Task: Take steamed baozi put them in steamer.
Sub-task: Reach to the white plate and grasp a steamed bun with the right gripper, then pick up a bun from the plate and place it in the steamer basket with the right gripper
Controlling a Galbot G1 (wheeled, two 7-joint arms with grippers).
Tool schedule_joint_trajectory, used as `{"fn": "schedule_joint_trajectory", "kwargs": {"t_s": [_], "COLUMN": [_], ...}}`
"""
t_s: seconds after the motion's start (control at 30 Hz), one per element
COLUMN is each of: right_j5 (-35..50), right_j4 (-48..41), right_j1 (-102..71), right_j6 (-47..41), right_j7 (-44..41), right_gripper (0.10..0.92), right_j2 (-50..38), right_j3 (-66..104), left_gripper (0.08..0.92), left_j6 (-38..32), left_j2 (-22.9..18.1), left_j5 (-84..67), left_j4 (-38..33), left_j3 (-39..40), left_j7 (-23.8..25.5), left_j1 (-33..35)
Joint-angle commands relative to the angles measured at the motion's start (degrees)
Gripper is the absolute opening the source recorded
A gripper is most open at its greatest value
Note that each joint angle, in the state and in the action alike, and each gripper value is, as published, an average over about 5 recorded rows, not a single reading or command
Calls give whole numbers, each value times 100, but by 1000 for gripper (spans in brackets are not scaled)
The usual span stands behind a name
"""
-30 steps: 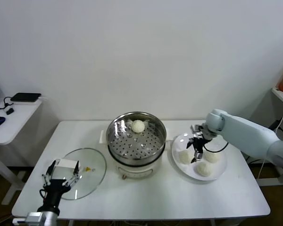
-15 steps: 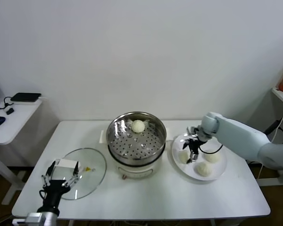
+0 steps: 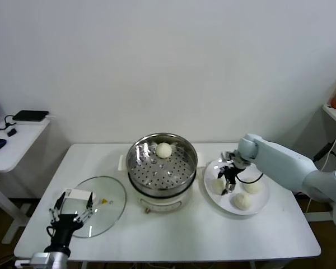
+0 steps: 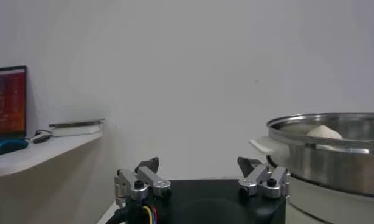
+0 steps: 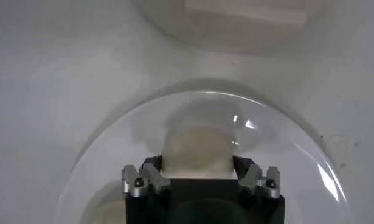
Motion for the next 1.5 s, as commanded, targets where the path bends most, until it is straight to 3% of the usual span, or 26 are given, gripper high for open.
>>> {"fn": "schedule_joint_trajectory", "kwargs": {"t_s": [0.03,0.33,0.77,1.07,1.5], "right_j5": [-28,337,2398,3618,3683], "right_j4": [-22,187,748,842,453], "right_j1": [-3,340,3047,4130,3353], "right_j6": [4,-78,-217,-336,-736], "right_j7": [-28,-37,-247,-494,-253], "right_gripper": [729,729,732,738,747], "right_j2": [15,-134,-294,555,2230], "right_j3": [15,-141,-1942,-2477,-2032], "left_gripper": [823,823,823,823,823], "left_j6": [9,7,24,40,56], "left_j2": [6,-12,-27,-12,-12], "left_j5": [8,18,59,141,226], "left_j4": [-1,7,-51,-149,-307], "left_j3": [2,-9,14,32,43], "left_j7": [0,-4,2,-9,-31], "left_j1": [-2,-2,23,49,112]}}
